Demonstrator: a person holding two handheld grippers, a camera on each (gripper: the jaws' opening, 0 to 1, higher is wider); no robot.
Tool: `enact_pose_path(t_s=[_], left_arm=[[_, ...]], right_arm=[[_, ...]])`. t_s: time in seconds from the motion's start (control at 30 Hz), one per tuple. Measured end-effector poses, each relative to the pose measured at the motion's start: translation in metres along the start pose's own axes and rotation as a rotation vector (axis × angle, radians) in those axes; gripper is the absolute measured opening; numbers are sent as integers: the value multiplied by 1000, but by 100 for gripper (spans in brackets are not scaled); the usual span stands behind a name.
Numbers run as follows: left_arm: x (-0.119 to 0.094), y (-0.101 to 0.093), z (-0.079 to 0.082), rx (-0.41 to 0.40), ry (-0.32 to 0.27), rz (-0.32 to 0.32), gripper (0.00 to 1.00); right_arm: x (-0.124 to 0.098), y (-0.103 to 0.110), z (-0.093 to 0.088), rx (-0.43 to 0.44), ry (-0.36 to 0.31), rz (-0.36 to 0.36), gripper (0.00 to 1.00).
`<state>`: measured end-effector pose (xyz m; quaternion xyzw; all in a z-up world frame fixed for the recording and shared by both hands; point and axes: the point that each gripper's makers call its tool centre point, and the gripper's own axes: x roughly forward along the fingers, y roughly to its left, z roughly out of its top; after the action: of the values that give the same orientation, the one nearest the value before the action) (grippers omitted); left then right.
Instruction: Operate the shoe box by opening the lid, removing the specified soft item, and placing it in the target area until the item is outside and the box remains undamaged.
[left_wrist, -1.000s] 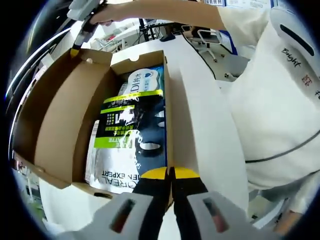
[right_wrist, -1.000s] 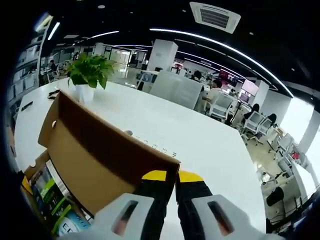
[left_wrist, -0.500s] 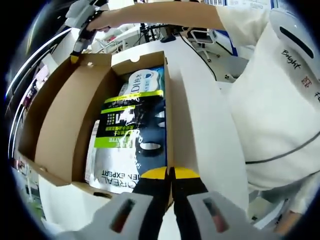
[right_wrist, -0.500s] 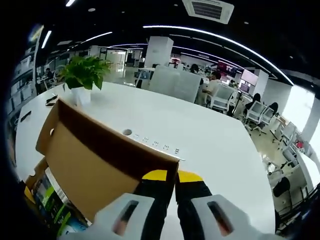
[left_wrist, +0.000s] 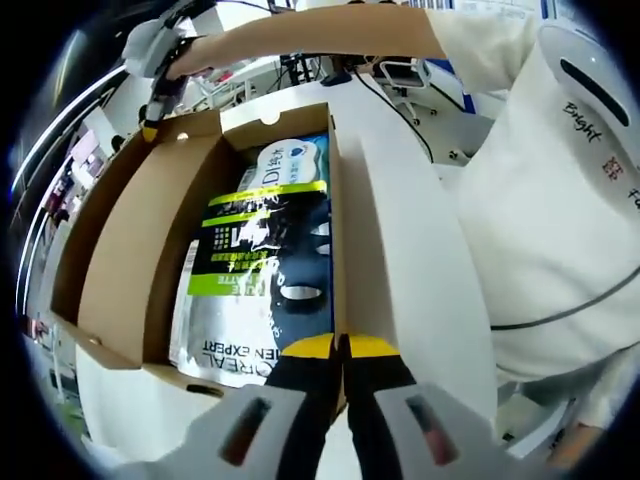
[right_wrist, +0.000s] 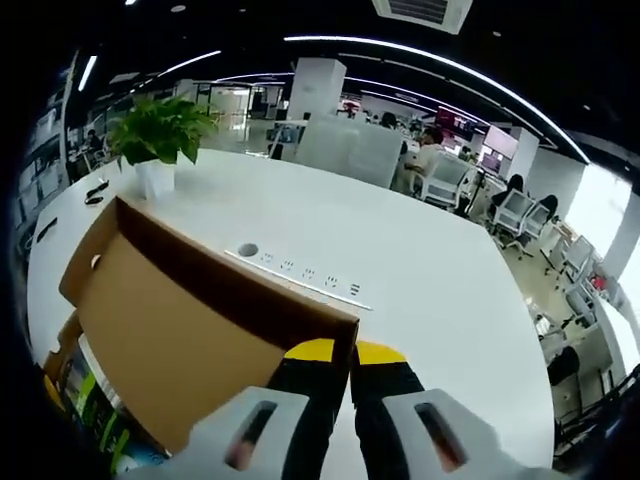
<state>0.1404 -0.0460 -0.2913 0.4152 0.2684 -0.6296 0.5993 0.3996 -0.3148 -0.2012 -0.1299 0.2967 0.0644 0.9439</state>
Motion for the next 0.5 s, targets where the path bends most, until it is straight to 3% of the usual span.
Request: enact_pose_path(t_s=[0.5], left_arm=[[0,0,0,-2,2,5,2]], right_arm=[[12,0,-6,4,35,-7,2]])
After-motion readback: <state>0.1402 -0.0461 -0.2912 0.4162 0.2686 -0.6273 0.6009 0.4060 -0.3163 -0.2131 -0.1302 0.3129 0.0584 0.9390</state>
